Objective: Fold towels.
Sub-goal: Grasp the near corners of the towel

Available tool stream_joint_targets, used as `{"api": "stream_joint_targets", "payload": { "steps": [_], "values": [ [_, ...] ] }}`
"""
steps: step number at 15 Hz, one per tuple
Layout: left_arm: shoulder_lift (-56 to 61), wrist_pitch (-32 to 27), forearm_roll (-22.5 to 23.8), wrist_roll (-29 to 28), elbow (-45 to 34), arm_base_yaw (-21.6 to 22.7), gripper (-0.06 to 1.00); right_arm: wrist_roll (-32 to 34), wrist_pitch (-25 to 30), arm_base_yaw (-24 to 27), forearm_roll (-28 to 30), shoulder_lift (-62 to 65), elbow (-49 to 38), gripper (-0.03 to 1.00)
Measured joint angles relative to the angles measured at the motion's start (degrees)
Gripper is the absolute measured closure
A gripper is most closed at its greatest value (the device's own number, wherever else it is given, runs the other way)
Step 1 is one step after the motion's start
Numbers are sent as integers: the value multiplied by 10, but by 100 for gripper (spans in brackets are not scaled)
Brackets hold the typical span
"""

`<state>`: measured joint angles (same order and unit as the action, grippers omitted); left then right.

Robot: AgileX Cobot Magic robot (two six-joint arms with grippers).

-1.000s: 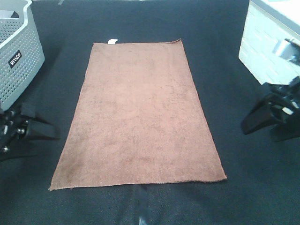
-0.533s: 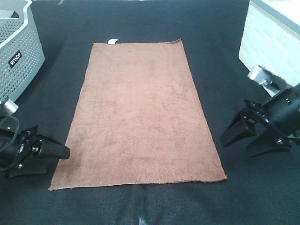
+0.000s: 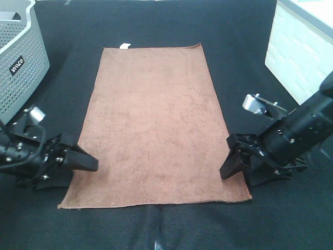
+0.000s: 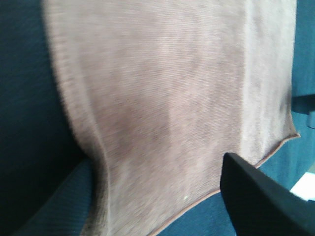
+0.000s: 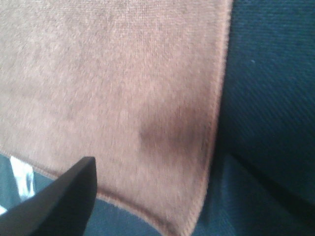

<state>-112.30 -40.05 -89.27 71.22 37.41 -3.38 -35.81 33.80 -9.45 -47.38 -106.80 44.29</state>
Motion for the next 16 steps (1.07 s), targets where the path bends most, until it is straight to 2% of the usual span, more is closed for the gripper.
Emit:
{"api": "stream_joint_targets", "payload": {
  "steps": [4, 5, 6, 7, 9, 10, 13, 14, 16],
  "values": [
    [-9, 3, -3, -2, 12, -7, 31, -4, -2, -1, -44, -21, 7, 33],
    [-10, 10, -3, -3, 13, -7, 38, -7, -1, -1, -58, -29, 11, 38],
    [-11, 20, -3, -3, 13, -7, 49, -10, 1, -1, -70, -37, 13, 48],
    [-15, 35, -3, -3, 13, -7, 69, -14, -4, -1, -73, -42, 13, 65],
    [-16, 37, -1, 1, 13, -7, 92, -14, -13, -1, -72, -48, 13, 88],
    [-16, 36, 3, 2, 13, -7, 94, -14, -12, -1, -72, -48, 13, 97],
    [2, 34, 53, -15, 13, -6, 94, -7, 4, -1, -60, -37, 12, 97],
    [33, 33, 97, -50, 12, 1, 94, 11, 12, -1, -41, -6, 11, 97],
    [80, 40, 135, -86, -6, 6, 94, 57, 21, -1, -7, 38, 0, 97]
  ]
}}
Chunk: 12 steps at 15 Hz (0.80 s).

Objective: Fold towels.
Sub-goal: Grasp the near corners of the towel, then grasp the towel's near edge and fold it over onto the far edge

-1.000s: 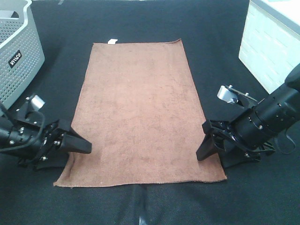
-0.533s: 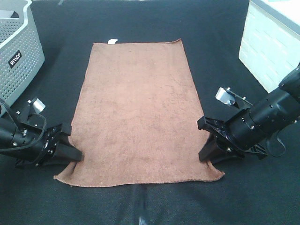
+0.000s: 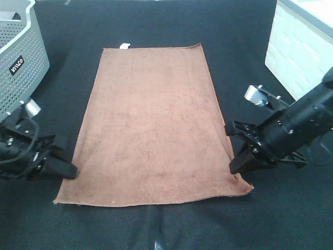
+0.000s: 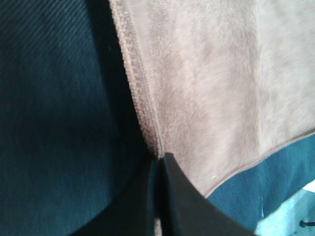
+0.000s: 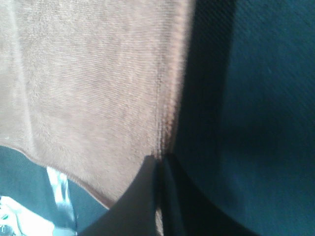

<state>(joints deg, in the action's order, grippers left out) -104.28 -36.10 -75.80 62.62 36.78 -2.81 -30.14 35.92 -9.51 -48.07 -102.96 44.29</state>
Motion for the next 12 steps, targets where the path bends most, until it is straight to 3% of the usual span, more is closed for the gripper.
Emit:
{"api": "stream_joint_targets", "payload": {
  "steps": [6, 12],
  "values": [
    [108, 8, 15, -9, -124, 0, 94, 17, 12, 0, 15, 98, -117, 97],
    [134, 13, 30, -9, -155, 0, 94, 23, 6, 0, 17, 127, -167, 97]
  ]
}}
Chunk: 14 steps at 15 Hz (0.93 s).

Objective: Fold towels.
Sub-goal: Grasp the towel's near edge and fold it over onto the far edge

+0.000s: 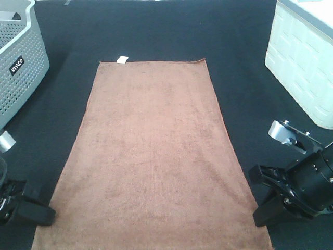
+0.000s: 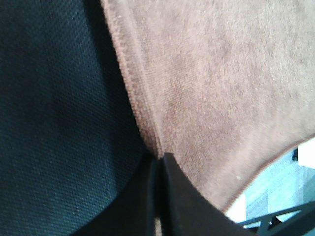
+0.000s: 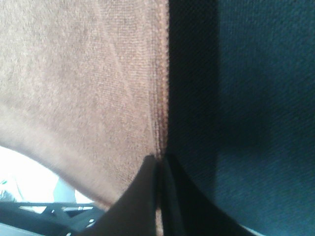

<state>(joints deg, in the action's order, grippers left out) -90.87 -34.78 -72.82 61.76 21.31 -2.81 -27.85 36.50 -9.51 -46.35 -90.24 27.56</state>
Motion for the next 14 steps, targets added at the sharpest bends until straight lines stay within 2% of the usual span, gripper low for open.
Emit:
{"api": "stream_joint_targets", "payload": {
  "steps": [2, 6, 9, 14],
  "values": [
    [0, 9, -5, 0, 20, 0, 94, 2, -11, 0, 5, -1, 23, 97],
    [-1, 59, -6, 0, 131, 0, 94, 23, -6, 0, 56, -28, 182, 97],
    [-48, 65, -6, -23, 257, 0, 94, 64, 49, 0, 103, -123, 364, 97],
    [-189, 67, -3, -50, 462, 0, 94, 117, 127, 0, 163, -288, 660, 97]
  ]
}}
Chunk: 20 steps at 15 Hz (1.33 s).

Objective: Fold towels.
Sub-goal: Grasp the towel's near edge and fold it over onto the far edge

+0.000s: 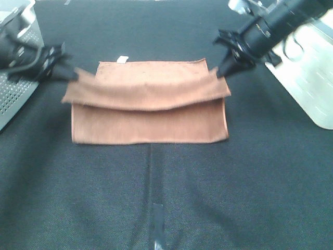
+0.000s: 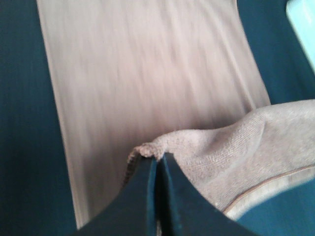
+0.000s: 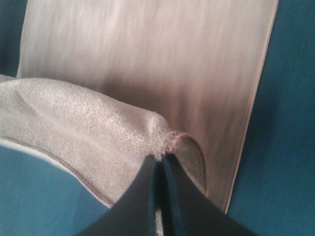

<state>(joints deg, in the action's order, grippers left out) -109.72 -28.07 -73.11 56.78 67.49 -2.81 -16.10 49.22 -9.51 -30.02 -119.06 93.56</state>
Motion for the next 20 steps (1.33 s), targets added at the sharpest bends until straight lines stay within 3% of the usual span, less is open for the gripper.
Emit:
{"api": "stream_joint_targets", "payload": {
  "steps": [1, 7, 9, 11, 14, 16, 18, 20],
  "values": [
    [0, 0, 0, 0, 0, 0, 94, 0, 0, 0, 0, 0, 0, 97],
    [-225, 1, 7, -33, 307, 0, 94, 50, 39, 11, 48, -211, 356, 97],
    [-285, 10, 10, -35, 393, 0, 94, 48, 29, 18, 48, -268, 426, 97],
    [-329, 36, 10, -36, 453, 0, 94, 38, 2, 18, 48, -311, 464, 97],
    [-385, 63, 9, -37, 521, -6, 94, 24, -85, 18, 48, -357, 469, 97],
    [-400, 78, 9, -37, 525, -17, 93, 19, -113, 18, 40, -368, 469, 97],
    [-406, 86, 10, -37, 525, -25, 79, 19, -124, 18, 30, -368, 469, 89],
    [-406, 86, 10, -37, 525, -26, 47, 19, -130, 18, 23, -368, 470, 57]
  ]
}}
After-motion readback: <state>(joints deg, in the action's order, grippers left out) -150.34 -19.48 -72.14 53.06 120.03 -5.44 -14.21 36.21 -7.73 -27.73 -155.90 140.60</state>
